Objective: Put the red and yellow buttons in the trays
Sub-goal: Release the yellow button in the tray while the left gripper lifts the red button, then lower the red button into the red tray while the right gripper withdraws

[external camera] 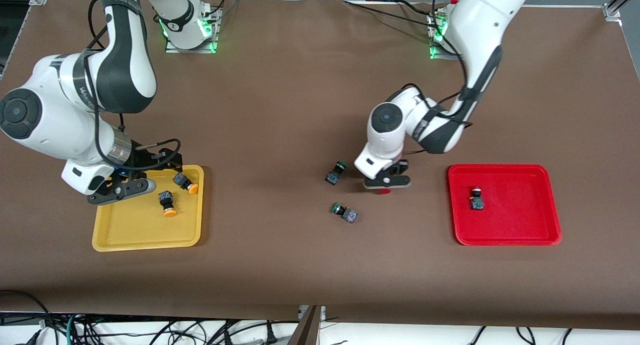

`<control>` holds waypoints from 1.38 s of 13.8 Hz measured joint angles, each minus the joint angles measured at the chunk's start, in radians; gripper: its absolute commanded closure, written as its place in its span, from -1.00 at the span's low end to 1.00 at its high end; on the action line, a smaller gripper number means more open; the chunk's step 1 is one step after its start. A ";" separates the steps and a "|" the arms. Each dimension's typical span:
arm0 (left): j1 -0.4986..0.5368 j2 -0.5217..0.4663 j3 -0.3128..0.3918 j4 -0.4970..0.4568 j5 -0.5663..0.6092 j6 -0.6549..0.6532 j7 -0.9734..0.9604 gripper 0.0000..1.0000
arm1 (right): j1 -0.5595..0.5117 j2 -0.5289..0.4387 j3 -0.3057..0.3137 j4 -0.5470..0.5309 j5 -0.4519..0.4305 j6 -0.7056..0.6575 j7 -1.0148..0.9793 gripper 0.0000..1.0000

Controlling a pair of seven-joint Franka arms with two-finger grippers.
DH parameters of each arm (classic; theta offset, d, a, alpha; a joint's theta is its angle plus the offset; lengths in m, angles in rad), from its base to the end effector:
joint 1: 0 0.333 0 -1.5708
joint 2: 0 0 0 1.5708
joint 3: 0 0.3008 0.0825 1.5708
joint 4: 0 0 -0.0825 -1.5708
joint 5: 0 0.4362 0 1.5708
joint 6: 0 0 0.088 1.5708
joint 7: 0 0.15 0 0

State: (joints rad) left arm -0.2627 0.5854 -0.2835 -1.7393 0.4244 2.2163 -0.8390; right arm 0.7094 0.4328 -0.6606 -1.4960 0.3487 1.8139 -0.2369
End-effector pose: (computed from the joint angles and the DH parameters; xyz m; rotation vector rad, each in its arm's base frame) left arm 0.6037 -0.3303 0.1560 -2.9623 -0.0915 -0.0815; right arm 0.6992 0.1259 0.3894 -3.0414 -0.3662 0.0217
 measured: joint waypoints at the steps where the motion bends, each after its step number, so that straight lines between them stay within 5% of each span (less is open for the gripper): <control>1: 0.033 -0.031 0.001 0.000 0.000 -0.055 0.021 0.78 | -0.001 -0.014 0.005 -0.006 -0.033 -0.002 0.023 -1.00; 3: 0.101 -0.069 0.003 0.000 0.000 -0.116 0.094 0.77 | -0.030 -0.074 0.074 -0.032 -0.137 -0.008 0.119 -1.00; 5: 0.177 -0.080 0.001 0.005 -0.005 -0.148 0.243 0.76 | -0.128 -0.166 0.233 -0.079 -0.232 -0.015 0.206 -1.00; 7: 0.241 -0.088 0.000 0.024 -0.018 -0.183 0.376 0.76 | -0.243 -0.254 0.377 -0.133 -0.275 -0.020 0.241 -1.00; 9: 0.308 -0.094 0.001 0.033 -0.018 -0.199 0.492 0.72 | -0.319 -0.318 0.449 -0.178 -0.296 -0.026 0.242 -1.00; 13: 0.496 -0.073 0.004 0.026 -0.018 -0.177 0.803 0.65 | -0.341 -0.363 0.472 -0.220 -0.319 -0.028 0.242 -1.00; 18: 0.637 0.058 0.006 0.007 -0.018 0.016 1.009 0.53 | -0.341 -0.363 0.477 -0.224 -0.320 -0.029 0.242 -1.00; 19: 0.664 0.081 0.006 0.007 -0.018 0.047 1.049 -0.09 | -0.341 -0.363 0.477 -0.224 -0.320 -0.029 0.242 -1.00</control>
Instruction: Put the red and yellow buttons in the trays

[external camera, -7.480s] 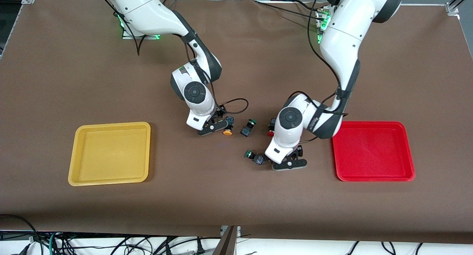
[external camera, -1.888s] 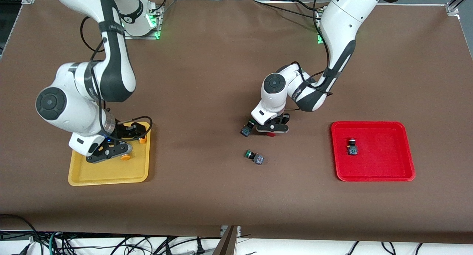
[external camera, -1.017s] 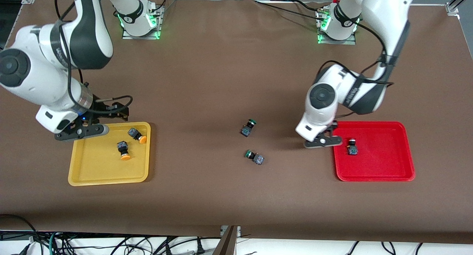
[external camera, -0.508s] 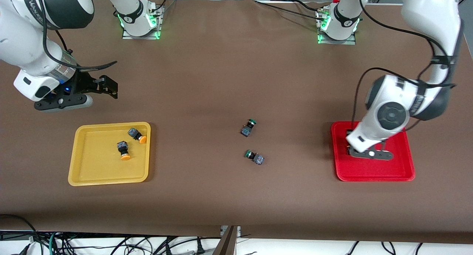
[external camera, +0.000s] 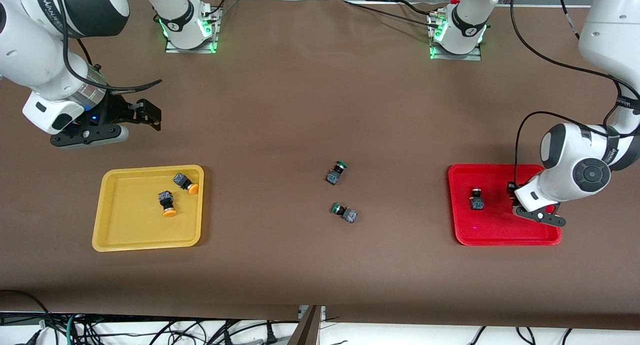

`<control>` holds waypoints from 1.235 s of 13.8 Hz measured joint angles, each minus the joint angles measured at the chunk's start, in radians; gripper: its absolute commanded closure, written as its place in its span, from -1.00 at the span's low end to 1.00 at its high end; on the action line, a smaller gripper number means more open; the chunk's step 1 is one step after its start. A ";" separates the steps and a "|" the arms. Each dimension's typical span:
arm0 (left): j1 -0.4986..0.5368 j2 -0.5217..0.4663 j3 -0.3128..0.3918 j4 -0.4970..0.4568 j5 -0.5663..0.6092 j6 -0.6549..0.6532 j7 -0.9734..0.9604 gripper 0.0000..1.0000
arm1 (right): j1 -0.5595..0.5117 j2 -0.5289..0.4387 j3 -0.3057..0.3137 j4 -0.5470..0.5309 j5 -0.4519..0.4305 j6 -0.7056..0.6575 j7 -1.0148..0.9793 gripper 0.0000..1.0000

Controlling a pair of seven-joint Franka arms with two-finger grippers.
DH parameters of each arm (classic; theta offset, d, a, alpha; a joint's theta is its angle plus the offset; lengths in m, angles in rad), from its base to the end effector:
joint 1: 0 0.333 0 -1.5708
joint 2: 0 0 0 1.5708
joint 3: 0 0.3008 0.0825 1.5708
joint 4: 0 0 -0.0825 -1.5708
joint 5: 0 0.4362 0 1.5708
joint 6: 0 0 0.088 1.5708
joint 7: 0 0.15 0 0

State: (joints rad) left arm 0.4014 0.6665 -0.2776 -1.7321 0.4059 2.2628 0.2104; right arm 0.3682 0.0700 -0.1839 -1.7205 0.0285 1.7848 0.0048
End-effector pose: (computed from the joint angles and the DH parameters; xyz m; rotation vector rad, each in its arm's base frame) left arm 0.6730 0.1080 0.1078 -2.9917 0.4749 0.1728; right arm 0.6223 0.1217 0.4630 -3.1152 -0.2714 0.0092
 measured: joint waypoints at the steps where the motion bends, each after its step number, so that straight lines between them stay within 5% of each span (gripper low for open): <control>1: 0.022 0.015 0.000 0.000 0.000 0.018 0.025 -0.99 | 0.000 0.000 0.000 0.000 0.000 0.000 0.000 -1.00; 6: 0.033 -0.019 -0.041 0.029 0.000 0.014 0.051 -1.00 | 0.000 0.000 0.002 0.000 0.000 0.000 0.000 -1.00; 11: 0.027 -0.235 -0.153 0.086 -0.010 -0.239 0.029 -1.00 | 0.000 0.000 0.002 0.000 0.000 0.001 0.000 -1.00; 17: 0.027 -0.346 -0.182 0.411 -0.088 -0.559 0.026 -1.00 | -0.004 0.000 0.000 0.009 -0.002 0.002 -0.001 -1.00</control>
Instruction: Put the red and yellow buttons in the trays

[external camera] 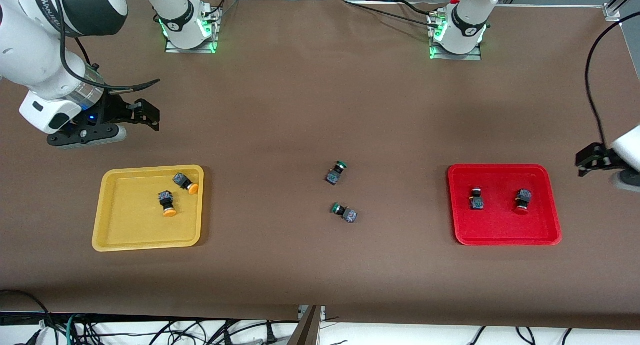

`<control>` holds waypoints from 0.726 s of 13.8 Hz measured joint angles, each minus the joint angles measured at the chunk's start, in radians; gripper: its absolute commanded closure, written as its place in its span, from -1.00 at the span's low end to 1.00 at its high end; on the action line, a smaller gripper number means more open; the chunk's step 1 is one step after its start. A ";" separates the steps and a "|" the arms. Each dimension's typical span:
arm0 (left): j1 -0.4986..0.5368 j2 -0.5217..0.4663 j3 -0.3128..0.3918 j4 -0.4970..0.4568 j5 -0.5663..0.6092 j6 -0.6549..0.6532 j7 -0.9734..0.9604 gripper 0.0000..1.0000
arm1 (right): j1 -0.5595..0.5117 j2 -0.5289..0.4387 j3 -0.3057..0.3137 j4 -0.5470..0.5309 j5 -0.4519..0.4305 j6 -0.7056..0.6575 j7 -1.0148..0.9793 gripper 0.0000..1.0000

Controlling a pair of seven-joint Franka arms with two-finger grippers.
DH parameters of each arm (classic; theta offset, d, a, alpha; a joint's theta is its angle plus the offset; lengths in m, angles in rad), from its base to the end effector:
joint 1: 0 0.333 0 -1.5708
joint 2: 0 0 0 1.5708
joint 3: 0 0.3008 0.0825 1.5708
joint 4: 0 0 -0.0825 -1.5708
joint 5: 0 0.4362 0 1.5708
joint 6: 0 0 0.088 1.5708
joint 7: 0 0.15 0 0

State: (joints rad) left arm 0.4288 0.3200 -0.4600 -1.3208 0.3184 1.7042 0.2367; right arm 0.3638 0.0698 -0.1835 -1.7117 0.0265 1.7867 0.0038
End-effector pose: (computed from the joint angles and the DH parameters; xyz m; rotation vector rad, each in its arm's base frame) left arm 0.7066 0.0622 0.5214 -2.9261 0.3948 -0.1107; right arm 0.6244 0.1193 0.4680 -3.1164 -0.2677 -0.0081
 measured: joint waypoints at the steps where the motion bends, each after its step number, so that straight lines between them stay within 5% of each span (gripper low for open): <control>1: 0.003 0.002 0.001 0.024 -0.018 -0.016 0.000 -1.00 | -0.001 0.000 0.000 0.001 0.000 0.001 0.000 -1.00; 10: -0.002 0.012 -0.050 0.052 -0.088 -0.131 -0.241 -1.00 | -0.002 0.001 0.003 0.011 0.000 0.001 0.000 -1.00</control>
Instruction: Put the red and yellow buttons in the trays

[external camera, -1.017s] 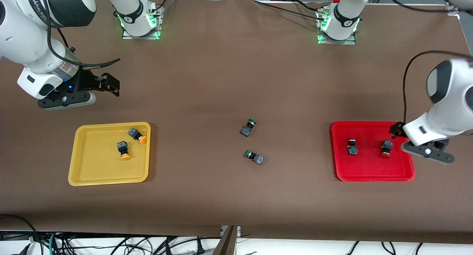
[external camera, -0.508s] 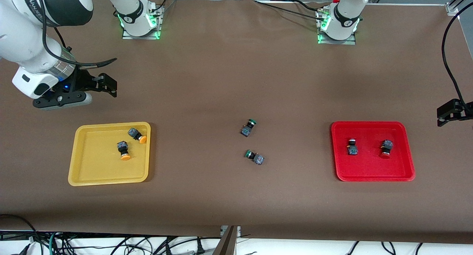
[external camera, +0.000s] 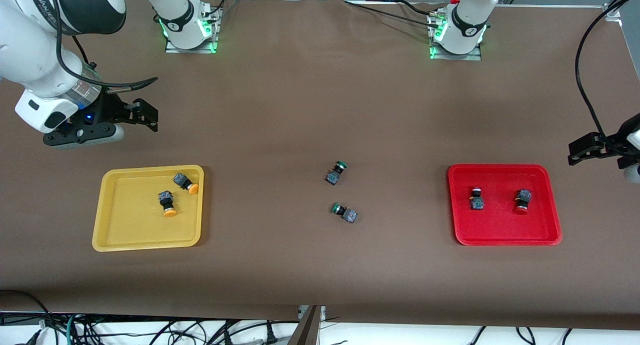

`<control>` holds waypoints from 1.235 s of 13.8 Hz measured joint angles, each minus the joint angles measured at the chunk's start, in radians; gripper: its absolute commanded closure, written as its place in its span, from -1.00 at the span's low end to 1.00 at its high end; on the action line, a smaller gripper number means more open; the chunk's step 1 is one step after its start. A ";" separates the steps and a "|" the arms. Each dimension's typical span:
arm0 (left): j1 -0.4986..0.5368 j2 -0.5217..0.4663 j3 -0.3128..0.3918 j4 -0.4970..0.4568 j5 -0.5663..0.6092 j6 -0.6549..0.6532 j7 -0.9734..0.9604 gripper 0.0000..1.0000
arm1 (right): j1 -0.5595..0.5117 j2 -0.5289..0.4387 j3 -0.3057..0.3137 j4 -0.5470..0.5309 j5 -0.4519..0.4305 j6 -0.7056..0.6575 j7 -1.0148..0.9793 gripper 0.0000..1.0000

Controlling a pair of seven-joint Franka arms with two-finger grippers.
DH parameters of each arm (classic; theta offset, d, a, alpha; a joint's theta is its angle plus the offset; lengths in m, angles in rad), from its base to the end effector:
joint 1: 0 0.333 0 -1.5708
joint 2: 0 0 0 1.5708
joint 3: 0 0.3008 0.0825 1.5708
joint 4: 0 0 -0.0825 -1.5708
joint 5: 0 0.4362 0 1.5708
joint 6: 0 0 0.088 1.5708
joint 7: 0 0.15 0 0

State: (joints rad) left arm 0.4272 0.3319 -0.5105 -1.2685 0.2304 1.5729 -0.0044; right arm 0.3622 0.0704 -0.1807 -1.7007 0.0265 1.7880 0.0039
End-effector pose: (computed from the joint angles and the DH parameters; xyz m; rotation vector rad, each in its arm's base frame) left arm 0.6935 0.0253 0.5312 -3.0703 0.0820 -0.0221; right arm 0.6263 0.1205 0.4735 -3.1149 -0.2696 -0.0262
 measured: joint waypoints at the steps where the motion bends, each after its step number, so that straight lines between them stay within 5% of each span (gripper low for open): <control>1: -0.003 -0.001 0.003 -0.001 -0.027 -0.007 -0.010 -1.00 | 0.000 0.000 0.001 0.000 0.000 0.000 0.000 -1.00; 2: -0.027 -0.012 0.030 -0.012 -0.067 -0.010 -0.019 -1.00 | 0.000 0.000 0.002 0.000 0.000 0.000 0.000 -1.00; 5: -0.277 -0.134 0.319 -0.148 -0.153 0.068 -0.029 -1.00 | 0.000 0.001 0.002 0.000 0.000 0.000 0.000 -1.00; 7: -0.380 -0.243 0.423 -0.278 -0.156 0.123 -0.032 -1.00 | 0.000 0.001 0.002 0.000 0.000 0.000 0.000 -1.00; 10: -0.391 -0.313 0.442 -0.365 -0.156 0.138 -0.032 -1.00 | 0.000 0.001 0.002 0.000 0.000 0.000 0.000 -1.00; 17: -0.418 -0.312 0.455 -0.384 -0.156 0.149 -0.032 -1.00 | 0.000 0.001 0.002 0.001 0.000 0.000 0.000 -1.00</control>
